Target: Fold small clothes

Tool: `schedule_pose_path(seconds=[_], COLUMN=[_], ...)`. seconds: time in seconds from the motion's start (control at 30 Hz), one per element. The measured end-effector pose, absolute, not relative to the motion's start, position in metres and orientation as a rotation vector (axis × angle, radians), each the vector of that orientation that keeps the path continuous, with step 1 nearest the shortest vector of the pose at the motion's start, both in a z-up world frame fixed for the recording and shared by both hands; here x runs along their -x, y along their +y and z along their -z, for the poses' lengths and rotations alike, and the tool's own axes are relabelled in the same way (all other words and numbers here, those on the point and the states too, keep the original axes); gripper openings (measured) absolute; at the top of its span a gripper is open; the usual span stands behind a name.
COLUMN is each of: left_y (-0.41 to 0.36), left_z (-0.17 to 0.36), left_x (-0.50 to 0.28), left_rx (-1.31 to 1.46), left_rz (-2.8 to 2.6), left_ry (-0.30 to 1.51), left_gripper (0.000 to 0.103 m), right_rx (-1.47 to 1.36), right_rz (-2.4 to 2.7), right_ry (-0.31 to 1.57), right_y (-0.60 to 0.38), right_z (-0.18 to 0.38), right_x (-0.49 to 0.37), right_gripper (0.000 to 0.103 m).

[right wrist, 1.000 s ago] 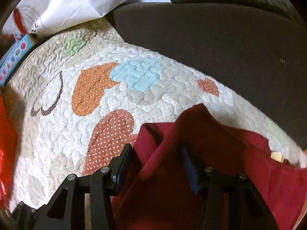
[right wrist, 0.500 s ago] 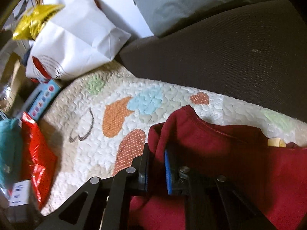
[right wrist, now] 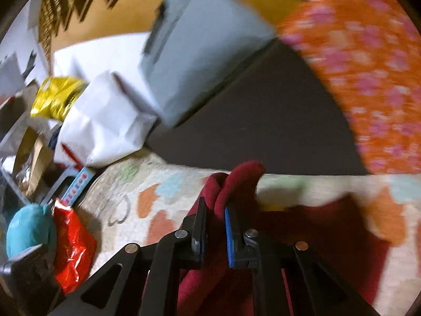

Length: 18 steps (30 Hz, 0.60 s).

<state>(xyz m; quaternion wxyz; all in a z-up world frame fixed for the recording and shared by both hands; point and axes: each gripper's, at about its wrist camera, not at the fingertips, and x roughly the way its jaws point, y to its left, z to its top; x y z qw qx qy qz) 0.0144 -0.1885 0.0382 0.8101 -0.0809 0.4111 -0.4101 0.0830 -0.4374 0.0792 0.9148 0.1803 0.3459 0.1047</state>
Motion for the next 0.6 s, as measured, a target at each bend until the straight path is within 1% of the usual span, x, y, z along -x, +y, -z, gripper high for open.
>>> schedule_pose_path(seconds=[0.1,0.23,0.3,0.37,0.4,0.43,0.47,0.6], left_y=[-0.221,-0.235,-0.231,-0.224,-0.222,-0.218,-0.216,-0.224], left_z=[-0.021,-0.017,-0.021,-0.025,-0.026,-0.027,-0.026,-0.017], left_x=[-0.001,0.008,0.005,0.000,-0.002,-0.001,0.000,0.004], left_rx=[0.105,-0.020,-0.004,0.013,0.011,0.009,0.010,0.007], left_rz=[0.964,0.977,0.981,0.966,0.955,0.949,0.950,0.988], left_ry=[0.961,0.944,0.936,0.919,0.910,0.903,0.902,0.947], left_gripper=[0.050,0.050,0.050,0.050,0.050,0.050,0.050,0.050], right_rx=[-0.410,-0.574,-0.683,-0.729,-0.731,-0.734,-0.741,-0.746], right_rz=[-0.095,-0.062,-0.075,-0.061,-0.055,-0.062,-0.075,-0.121], right_ry=[0.766,0.842,0.835,0.810,0.794,0.781,0.779,0.790], right_y=[-0.479,-0.513,-0.523,-0.526,-0.526,-0.524,-0.521,-0.510], right_z=[-0.051,-0.002,0.010,0.011,0.009,0.007,0.006,0.006], right_x=[-0.071,-0.065,-0.060,-0.054,-0.050,-0.046,-0.043,-0.038], right_gripper=[0.011,0.011,0.012,0.032,0.036,0.044,0.047,0.049])
